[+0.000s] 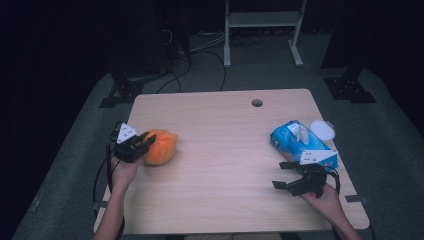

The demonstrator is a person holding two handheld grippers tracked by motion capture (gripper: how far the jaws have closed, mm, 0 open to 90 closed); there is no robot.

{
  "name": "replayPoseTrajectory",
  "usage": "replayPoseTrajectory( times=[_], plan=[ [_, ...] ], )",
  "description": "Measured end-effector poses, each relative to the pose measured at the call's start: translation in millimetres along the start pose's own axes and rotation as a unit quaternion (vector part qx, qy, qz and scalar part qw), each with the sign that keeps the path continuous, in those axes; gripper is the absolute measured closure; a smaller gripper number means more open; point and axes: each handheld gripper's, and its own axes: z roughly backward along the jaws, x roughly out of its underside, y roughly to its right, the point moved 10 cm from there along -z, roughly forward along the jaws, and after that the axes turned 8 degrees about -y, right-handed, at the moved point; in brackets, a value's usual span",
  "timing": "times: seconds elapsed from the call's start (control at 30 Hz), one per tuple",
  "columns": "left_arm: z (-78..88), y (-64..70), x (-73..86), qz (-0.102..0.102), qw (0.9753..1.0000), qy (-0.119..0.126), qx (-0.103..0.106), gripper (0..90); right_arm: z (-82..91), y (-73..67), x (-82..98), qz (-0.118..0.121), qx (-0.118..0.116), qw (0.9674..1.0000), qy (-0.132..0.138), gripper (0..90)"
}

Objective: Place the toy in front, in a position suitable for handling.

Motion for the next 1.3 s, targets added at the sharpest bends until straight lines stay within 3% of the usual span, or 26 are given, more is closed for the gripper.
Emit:
replayPoseTrajectory(
  times=[0.13,0.23,0.5,0.53,0.57,0.6,0.63,0.77,0.8,0.87,0.93,0.97,1.0,1.03,1.07,1.1,1.13,1.17,1.2,1.23,1.27,1.3],
  plan=[
    [4.5,-0.4,-6.9,0.010,0.9999,0.010,0.007,71.5,-0.3,0.8,-0.1,0.000,-0.001,1.0000,0.000,17.2],
    [10.0,6.3,-14.7,-0.002,0.9998,0.015,0.011,71.4,-0.3,0.8,-0.6,0.001,0.000,1.0000,0.001,17.2],
    [25.8,38.3,-37.4,-0.013,0.9973,0.048,0.055,71.4,-0.2,1.1,-1.0,-0.002,-0.002,1.0000,0.004,17.2],
    [29.3,48.4,-42.8,-0.016,0.9960,0.056,0.068,71.4,0.1,0.9,-1.6,-0.001,-0.003,1.0000,0.004,17.2],
    [29.3,48.4,-42.8,-0.016,0.9960,0.056,0.068,71.4,0.1,0.9,-1.6,-0.001,-0.003,1.0000,0.004,17.2],
    [31.9,60.7,-47.4,-0.020,0.9943,0.061,0.085,71.5,0.5,0.6,-2.1,0.000,-0.004,1.0000,0.005,17.2],
    [31.9,60.7,-47.4,-0.020,0.9943,0.061,0.085,71.4,0.5,0.6,-2.1,0.000,-0.004,1.0000,0.005,17.2],
    [32.1,85.8,-53.6,-0.023,0.9904,0.065,0.120,71.5,0.8,1.0,-1.5,-0.003,-0.004,1.0000,0.005,17.2],
    [31.3,102.5,-56.1,-0.030,0.9879,0.069,0.136,71.4,1.3,1.4,-1.8,-0.002,-0.003,1.0000,0.005,17.2],
    [29.9,110.1,-56.1,-0.036,0.9869,0.068,0.142,71.5,1.8,1.5,-2.2,-0.001,-0.003,1.0000,0.007,17.2],
    [22.6,131.6,-53.3,-0.049,0.9843,0.059,0.159,71.5,3.0,1.6,-3.0,0.000,-0.003,1.0000,0.008,17.2],
    [22.6,131.6,-53.3,-0.049,0.9843,0.059,0.159,71.5,3.0,1.6,-3.0,0.000,-0.003,1.0000,0.008,17.2],
    [15.4,149.1,-48.8,-0.058,0.9818,0.051,0.173,71.5,4.2,1.7,-3.8,0.001,-0.002,0.9999,0.011,17.2],
    [15.4,149.1,-48.8,-0.058,0.9818,0.051,0.173,71.5,4.2,1.7,-3.8,0.001,-0.002,0.9999,0.011,17.2],
    [9.5,162.0,-45.6,-0.061,0.9795,0.046,0.186,71.5,4.9,1.3,-4.0,0.000,-0.002,0.9999,0.011,17.2],
    [9.5,162.0,-45.6,-0.061,0.9795,0.046,0.186,71.5,4.9,1.3,-4.0,0.000,-0.002,0.9999,0.011,17.2],
    [2.4,176.0,-41.9,-0.062,0.9768,0.039,0.201,71.5,4.9,1.1,-3.8,0.001,-0.003,0.9999,0.011,17.2],
    [2.4,176.0,-41.9,-0.062,0.9768,0.039,0.201,71.5,4.9,1.1,-3.8,0.001,-0.003,0.9999,0.011,17.2],
    [-5.0,191.8,-36.6,-0.061,0.9736,0.025,0.219,71.5,4.4,0.6,-3.7,0.003,-0.004,0.9999,0.010,17.2],
    [-5.0,191.8,-36.6,-0.061,0.9736,0.025,0.219,71.5,4.4,0.6,-3.7,0.003,-0.004,0.9999,0.010,17.2],
    [-10.8,204.6,-32.5,-0.062,0.9706,0.019,0.232,71.5,3.9,-0.4,-3.9,0.006,-0.004,0.9999,0.009,17.2],
    [-10.8,204.6,-32.5,-0.062,0.9706,0.019,0.232,71.5,3.9,-0.4,-3.9,0.006,-0.004,0.9999,0.009,17.2]
  ],
)
